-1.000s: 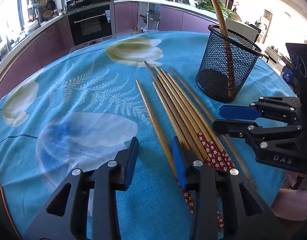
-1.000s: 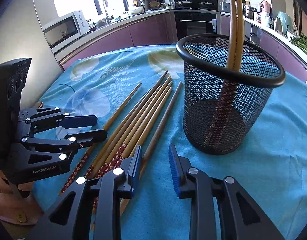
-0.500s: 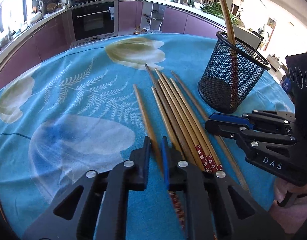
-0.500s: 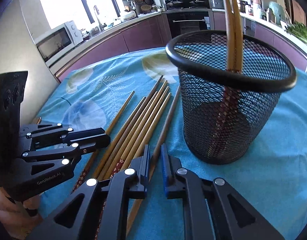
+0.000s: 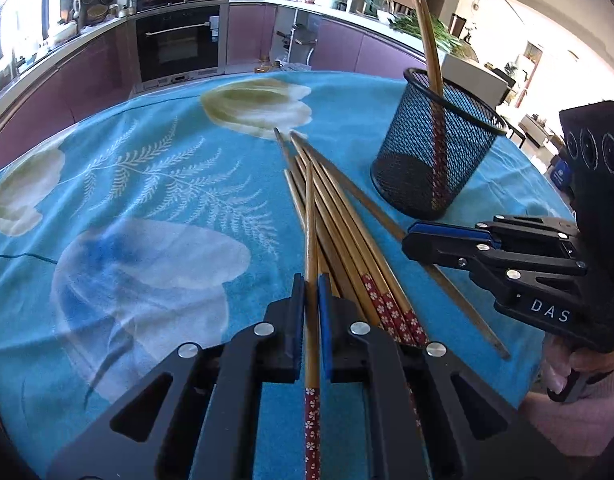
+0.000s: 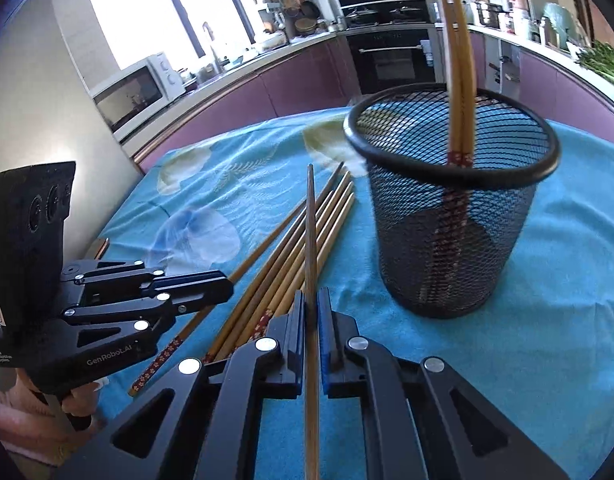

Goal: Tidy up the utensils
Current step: 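Grasp a chopstick with the left tool while the right tool grasps another, then lift both chopsticks upright and lower them into the mesh cup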

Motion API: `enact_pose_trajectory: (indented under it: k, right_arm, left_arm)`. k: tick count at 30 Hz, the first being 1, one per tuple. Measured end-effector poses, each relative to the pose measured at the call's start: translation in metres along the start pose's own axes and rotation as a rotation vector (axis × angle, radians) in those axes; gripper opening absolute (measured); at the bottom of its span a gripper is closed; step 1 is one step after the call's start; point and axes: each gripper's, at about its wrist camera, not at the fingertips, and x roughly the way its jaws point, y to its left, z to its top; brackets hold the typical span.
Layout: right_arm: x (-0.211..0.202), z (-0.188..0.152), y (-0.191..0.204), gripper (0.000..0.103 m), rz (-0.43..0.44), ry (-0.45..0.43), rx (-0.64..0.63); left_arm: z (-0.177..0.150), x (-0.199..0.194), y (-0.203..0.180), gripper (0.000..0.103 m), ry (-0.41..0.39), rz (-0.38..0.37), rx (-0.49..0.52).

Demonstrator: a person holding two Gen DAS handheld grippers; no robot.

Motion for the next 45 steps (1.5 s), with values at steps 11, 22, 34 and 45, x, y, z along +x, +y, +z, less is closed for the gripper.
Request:
enact_pose_trajectory:
  k: [11, 22, 34, 45]
  right_arm:
    - [0.016, 0.003, 0.003, 0.013, -0.065, 0.039, -0.056]
    - [-0.009, 0.003, 0.001, 0.006, -0.039, -0.020, -0.061]
    - [-0.087, 0.021, 0.005, 0.006, -0.006, -0.220, -0.093]
    - [-0.128, 0.047, -0.005, 0.006, 0.014, -0.351, -0.096]
  left_arm:
    - [0.004, 0.009, 0.007, 0.019, 0.027, -0.001, 0.029]
    - [0.008, 0.006, 0.009, 0.008, 0.011, 0.011, 0.005]
    - [0.037, -0.072, -0.006, 0.007, -0.172, -0.128, 0.047]
    - [0.069, -0.127, -0.018, 0.008, -0.337, -0.201, 0.069]
